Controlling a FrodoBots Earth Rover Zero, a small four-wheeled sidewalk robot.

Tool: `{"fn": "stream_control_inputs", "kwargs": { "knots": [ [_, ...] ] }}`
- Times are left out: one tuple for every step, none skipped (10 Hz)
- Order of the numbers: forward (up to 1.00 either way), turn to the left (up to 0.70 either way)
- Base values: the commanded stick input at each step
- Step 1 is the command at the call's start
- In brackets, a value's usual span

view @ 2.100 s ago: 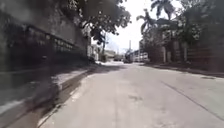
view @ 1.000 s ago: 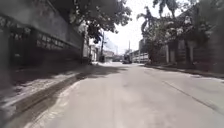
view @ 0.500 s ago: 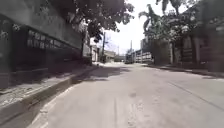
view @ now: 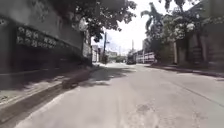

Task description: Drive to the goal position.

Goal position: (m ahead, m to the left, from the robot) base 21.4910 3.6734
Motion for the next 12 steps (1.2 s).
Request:
{"fn": "stream_control_inputs", "kwargs": {
  "knots": [
    [1.0,0.0],
    [1.0,0.0],
    [1.0,0.0],
    [1.0,0.0],
    [1.0,-0.01],
    [1.0,-0.02],
    [1.0,-0.07],
    [1.0,-0.18],
    [1.0,-0.15],
    [1.0,-0.04],
    [1.0,-0.03],
    [1.0,-0.02]
  ]
}}
